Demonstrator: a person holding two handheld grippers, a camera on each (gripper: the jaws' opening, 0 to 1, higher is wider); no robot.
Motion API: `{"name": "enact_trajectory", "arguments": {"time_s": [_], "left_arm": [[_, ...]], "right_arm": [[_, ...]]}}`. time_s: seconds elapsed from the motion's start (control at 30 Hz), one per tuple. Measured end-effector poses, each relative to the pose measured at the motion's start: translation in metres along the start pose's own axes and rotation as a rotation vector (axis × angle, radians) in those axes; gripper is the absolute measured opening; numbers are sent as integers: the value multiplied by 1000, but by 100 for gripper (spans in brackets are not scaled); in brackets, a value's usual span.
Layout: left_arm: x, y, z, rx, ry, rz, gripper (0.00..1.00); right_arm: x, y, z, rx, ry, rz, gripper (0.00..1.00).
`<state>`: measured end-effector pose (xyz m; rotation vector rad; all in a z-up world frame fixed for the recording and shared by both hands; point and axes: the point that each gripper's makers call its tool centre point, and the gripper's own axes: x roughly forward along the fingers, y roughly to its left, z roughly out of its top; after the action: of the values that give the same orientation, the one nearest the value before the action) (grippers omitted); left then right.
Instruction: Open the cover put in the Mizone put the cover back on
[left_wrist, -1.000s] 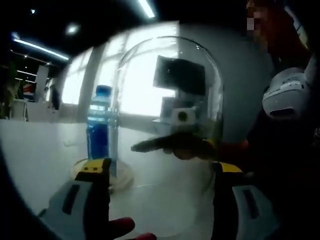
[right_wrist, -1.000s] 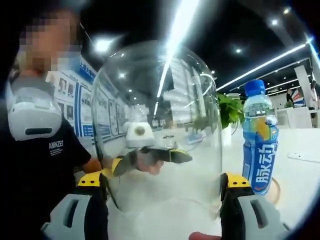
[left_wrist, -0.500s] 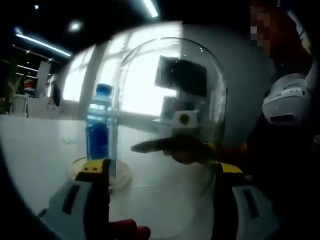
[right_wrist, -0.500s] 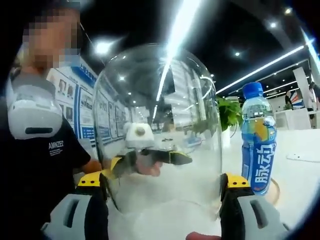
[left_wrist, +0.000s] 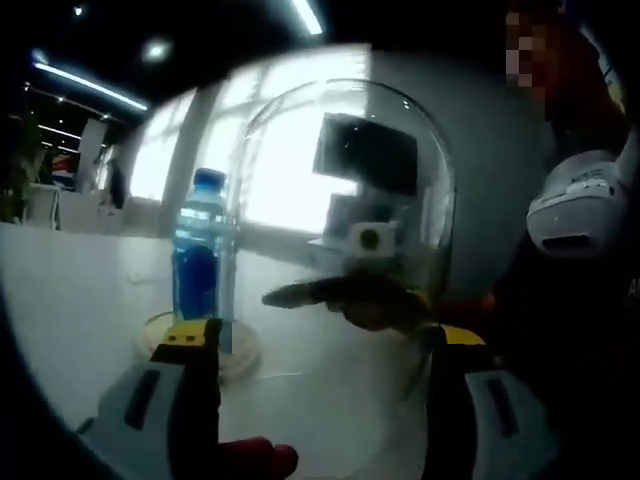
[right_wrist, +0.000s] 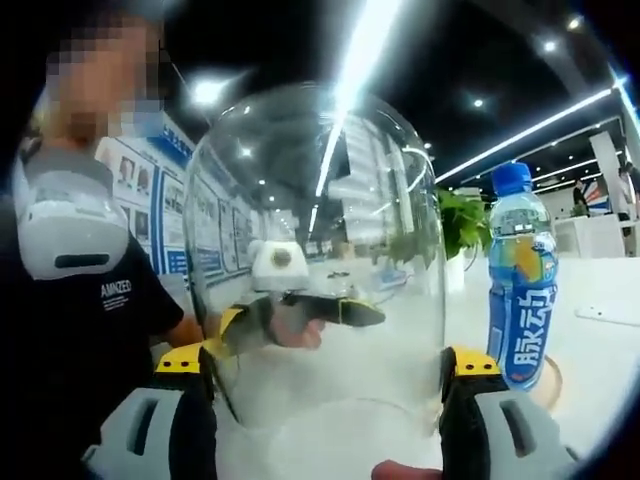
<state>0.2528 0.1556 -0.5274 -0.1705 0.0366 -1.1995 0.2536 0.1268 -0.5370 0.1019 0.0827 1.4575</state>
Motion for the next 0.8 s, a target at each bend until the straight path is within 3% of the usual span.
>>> {"name": "enact_trajectory", "arguments": {"time_s": [0.17,0.37,0.67,0.8], "left_arm": [[-1,-1,4,0,-18,1,72],[-1,-4,-2,13,7,2,71],[-2,-5,-6,16,-24,11,73],[-1,-5,-2,35,-23,7,74]], "right_arm": [[1,2,2,4,-1,4,86],[-2,5,0,-28,13,7,86],[-3,4,-1,-21,-47,1,87],[-2,5,-2,-22,-23,0,87]]}}
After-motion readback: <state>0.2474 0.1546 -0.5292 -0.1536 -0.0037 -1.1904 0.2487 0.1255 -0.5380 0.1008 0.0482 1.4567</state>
